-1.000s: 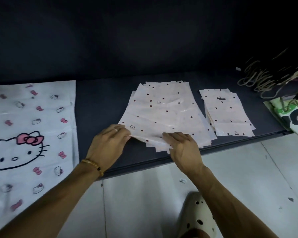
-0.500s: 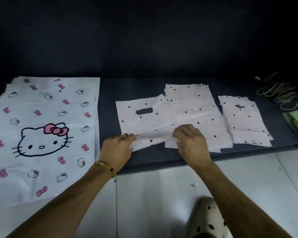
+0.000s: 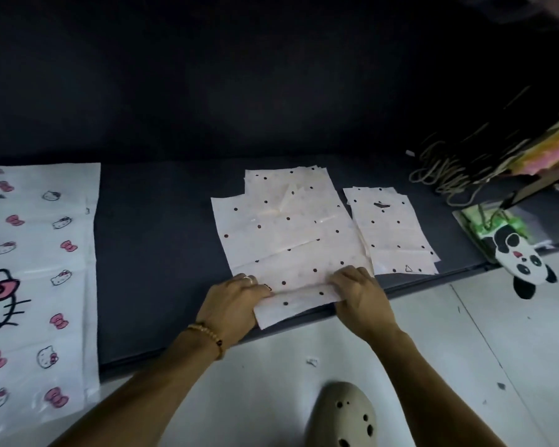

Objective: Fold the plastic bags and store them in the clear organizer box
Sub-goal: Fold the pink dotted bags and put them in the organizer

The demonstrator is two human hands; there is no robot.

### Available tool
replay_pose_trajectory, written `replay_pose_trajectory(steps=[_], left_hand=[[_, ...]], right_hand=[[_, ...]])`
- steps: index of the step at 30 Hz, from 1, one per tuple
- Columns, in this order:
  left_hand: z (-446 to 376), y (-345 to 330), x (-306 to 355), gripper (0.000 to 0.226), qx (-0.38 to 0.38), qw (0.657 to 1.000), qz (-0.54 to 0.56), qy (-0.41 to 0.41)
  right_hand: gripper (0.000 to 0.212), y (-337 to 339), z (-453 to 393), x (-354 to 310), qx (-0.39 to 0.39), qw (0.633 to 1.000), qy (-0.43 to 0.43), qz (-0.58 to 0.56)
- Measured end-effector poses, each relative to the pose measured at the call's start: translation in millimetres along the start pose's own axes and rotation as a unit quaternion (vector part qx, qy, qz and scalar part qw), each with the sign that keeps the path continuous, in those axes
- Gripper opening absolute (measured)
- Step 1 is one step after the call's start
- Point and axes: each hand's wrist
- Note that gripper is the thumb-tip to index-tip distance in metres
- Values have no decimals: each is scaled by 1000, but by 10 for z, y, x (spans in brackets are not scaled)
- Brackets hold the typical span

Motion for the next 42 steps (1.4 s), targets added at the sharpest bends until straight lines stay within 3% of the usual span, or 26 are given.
replay_pose_trajectory(steps=[3, 5, 7, 10, 13, 16, 19, 22, 27, 30, 34, 36, 39, 41, 42], left_hand=[[-171, 18, -9, 35, 43, 997, -57, -12], [-420, 114, 47, 33, 110, 990, -84, -27], [-664, 198, 135, 31, 133, 985, -103, -49], [-790, 105, 114, 25, 29, 988, -123, -91], [-581, 25, -72, 39, -86, 995, -36, -30], [-419, 37, -121, 35, -106, 994, 33, -13], [-436, 80, -92, 31, -82, 979, 182, 50], [-542, 119, -59, 35, -23, 953, 275, 123], [-631, 49, -87, 25, 27, 904, 369, 215], [-671, 25, -72, 30, 20, 890, 400, 219], [-671, 99, 6, 34, -17, 871, 450, 195], [-680, 171, 62, 23, -18, 868, 467, 171], [-682, 393, 125, 12, 49, 883, 445, 145], [-566, 629, 72, 14, 114, 897, 412, 110], [-446, 754, 6, 15, 140, 906, 392, 77]], right_hand=[[30, -20, 0, -51, 67, 994, 65, 52], [28, 40, -53, -27, 141, 988, 7, 67], [24, 111, -109, 4, 165, 982, -57, 73], [13, 57, -121, 54, 55, 997, -27, 51], [32, 18, -70, 51, -57, 998, -7, -21], [40, 105, -120, 26, -123, 989, -30, -74], [30, 233, -139, -13, -159, 965, -79, -195], [42, 304, -124, 28, -79, 928, -157, -327], [27, 291, -118, 69, -9, 850, -234, -473], [15, 252, -137, 139, 15, 858, -248, -450], [22, 276, -234, 126, 67, 837, -275, -469], [24, 372, -276, 73, 97, 828, -259, -487], [18, 609, -314, -58, 141, 809, -190, -538], [15, 739, -322, -189, 116, 807, -143, -562], [24, 762, -321, -278, 86, 805, -120, -574]])
Point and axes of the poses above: each hand's wrist, its own z-axis away from the middle knuckle, its own y-axis out of the back of the hand, x = y × z, and after that the axes turned 2 degrees about z, right-handed
